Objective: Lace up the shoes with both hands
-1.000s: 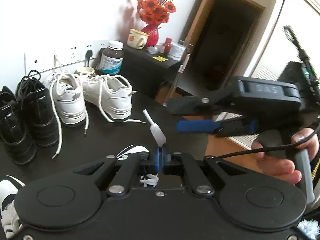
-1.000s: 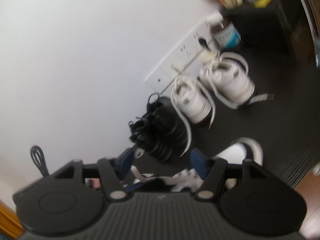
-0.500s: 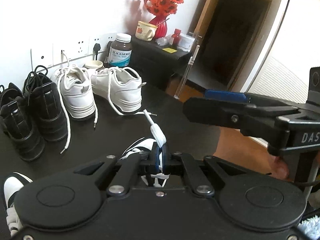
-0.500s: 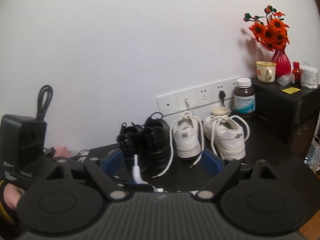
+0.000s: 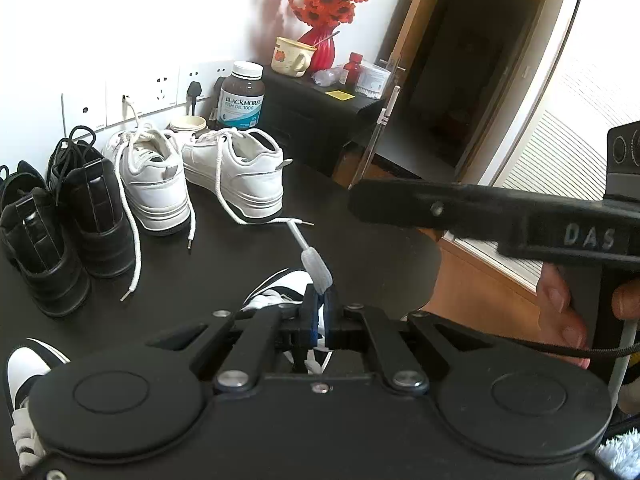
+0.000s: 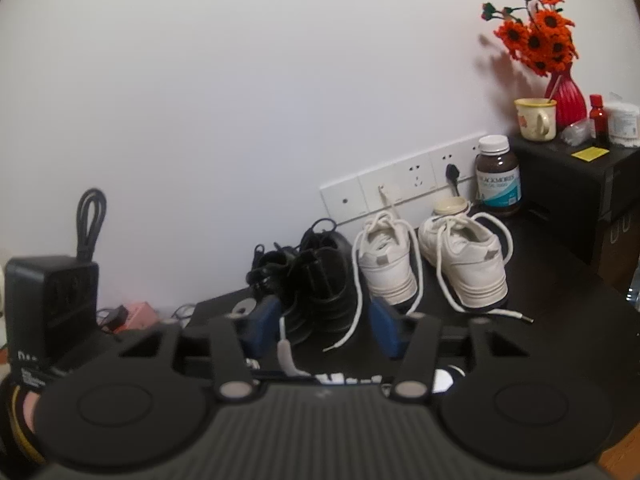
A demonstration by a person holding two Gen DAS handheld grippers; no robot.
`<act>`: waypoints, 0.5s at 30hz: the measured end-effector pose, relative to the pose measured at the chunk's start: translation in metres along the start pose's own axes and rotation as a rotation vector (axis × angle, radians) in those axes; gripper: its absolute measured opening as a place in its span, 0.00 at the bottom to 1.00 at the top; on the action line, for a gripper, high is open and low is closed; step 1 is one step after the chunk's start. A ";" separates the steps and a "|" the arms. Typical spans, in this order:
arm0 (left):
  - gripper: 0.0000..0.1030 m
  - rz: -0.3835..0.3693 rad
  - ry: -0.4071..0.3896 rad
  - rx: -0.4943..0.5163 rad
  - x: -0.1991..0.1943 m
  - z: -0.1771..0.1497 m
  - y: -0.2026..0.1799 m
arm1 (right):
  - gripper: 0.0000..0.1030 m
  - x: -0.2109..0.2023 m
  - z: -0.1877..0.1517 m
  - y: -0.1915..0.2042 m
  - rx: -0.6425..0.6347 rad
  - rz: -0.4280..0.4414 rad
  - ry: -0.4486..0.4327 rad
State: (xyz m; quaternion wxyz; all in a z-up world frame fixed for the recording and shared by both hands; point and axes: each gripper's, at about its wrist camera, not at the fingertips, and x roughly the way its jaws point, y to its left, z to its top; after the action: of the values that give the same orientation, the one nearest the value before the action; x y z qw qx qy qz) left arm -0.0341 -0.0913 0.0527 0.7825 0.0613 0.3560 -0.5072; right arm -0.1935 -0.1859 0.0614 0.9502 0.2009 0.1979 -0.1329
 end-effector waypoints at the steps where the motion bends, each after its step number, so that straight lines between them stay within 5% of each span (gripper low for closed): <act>1: 0.02 0.000 0.000 -0.001 0.000 0.000 0.000 | 0.32 0.000 0.000 0.001 -0.009 0.011 0.013; 3: 0.02 -0.001 0.001 -0.001 0.000 -0.001 0.000 | 0.25 0.002 -0.002 0.002 -0.006 0.037 0.040; 15: 0.02 0.007 0.002 0.026 -0.003 -0.006 -0.008 | 0.18 0.018 -0.014 0.007 0.059 0.105 0.122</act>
State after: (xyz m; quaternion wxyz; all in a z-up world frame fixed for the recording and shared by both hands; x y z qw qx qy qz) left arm -0.0440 -0.0905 0.0522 0.7829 0.0734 0.3501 -0.5090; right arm -0.1799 -0.1766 0.0447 0.9357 0.2465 0.2405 -0.0764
